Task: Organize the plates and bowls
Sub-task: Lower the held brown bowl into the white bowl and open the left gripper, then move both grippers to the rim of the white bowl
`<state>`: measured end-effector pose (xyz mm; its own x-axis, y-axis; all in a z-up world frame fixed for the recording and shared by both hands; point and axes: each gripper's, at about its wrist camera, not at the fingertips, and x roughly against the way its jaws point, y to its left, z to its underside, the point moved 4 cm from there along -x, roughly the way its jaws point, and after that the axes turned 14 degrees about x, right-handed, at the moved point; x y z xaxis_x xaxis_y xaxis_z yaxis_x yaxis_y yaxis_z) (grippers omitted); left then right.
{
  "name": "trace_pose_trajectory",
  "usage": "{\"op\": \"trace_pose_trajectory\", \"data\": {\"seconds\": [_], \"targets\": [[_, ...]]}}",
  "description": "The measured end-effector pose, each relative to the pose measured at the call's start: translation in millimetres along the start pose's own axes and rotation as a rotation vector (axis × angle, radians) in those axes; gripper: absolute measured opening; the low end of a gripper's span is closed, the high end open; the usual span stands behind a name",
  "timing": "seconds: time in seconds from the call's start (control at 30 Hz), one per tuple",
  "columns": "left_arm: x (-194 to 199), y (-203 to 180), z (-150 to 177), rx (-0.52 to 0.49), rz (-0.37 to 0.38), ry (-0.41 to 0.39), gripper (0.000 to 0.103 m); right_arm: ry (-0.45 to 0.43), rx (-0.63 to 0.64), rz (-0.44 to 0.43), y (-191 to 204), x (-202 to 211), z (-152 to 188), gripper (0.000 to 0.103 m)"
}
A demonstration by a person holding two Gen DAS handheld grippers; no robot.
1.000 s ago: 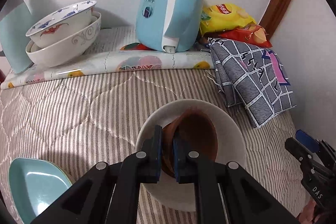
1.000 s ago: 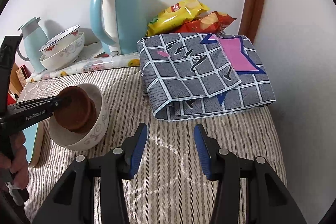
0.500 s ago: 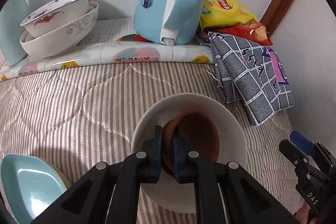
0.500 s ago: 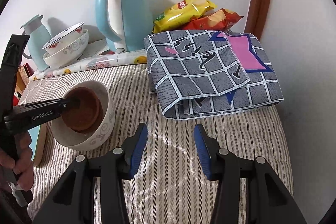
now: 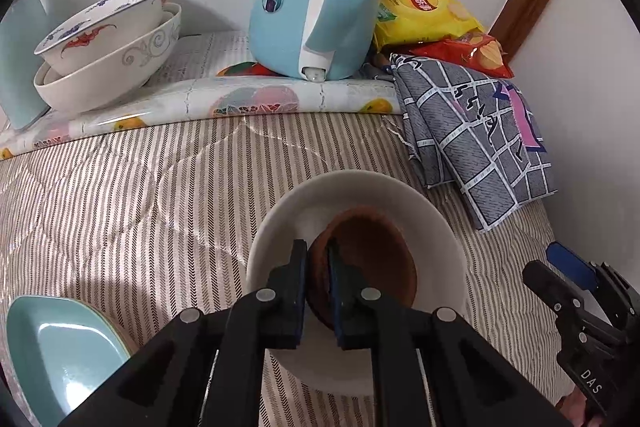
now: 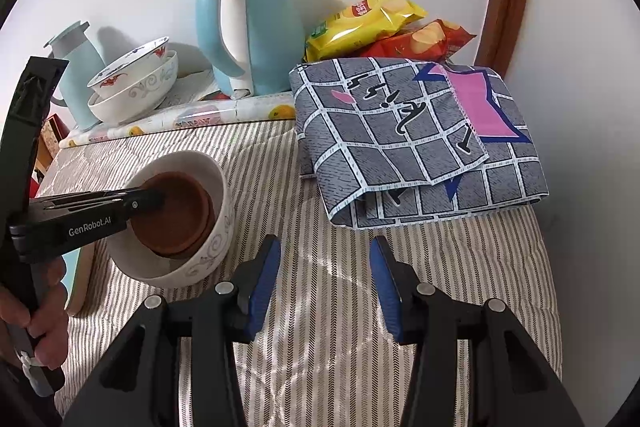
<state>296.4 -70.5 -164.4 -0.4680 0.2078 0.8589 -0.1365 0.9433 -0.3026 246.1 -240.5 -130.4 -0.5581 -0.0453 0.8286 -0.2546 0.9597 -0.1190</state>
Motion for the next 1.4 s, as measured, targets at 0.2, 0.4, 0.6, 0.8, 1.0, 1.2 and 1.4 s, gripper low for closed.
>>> {"op": "trace_pose_trajectory", "data": {"seconds": [0.2, 0.4, 0.6, 0.8, 1.0, 1.2, 1.4], "targets": [[20.3, 2.9, -2.4, 0.006, -0.005, -0.031, 0.015, -0.016, -0.002, -0.003, 5.0, 8.7, -6.3, 0.046], [55.4, 9.4, -7.0, -0.045, -0.102, -0.164, 0.033, -0.058, 0.002, 0.027, 12.0, 26.6, -12.3, 0.048], [96.7, 12.9, -11.5, -0.063, -0.188, -0.281, 0.045, -0.109, -0.005, 0.050, 17.4, 50.7, -15.2, 0.049], [131.7, 6.6, -9.7, -0.122, -0.301, -0.409, 0.061, -0.156, -0.010, 0.026, 26.7, 79.7, -15.6, 0.051], [155.5, 9.3, 5.0, -0.064, -0.261, -0.496, 0.065, -0.197, -0.015, 0.020, 35.8, 105.0, -10.6, 0.051], [145.8, 19.4, 22.5, 0.007, -0.278, -0.441, 0.068, -0.181, -0.014, 0.010, 43.9, 111.6, -2.9, 0.051], [121.1, 20.9, 36.9, -0.027, -0.299, -0.361, 0.068, -0.183, -0.003, 0.004, 47.4, 106.9, 0.7, 0.052]]}}
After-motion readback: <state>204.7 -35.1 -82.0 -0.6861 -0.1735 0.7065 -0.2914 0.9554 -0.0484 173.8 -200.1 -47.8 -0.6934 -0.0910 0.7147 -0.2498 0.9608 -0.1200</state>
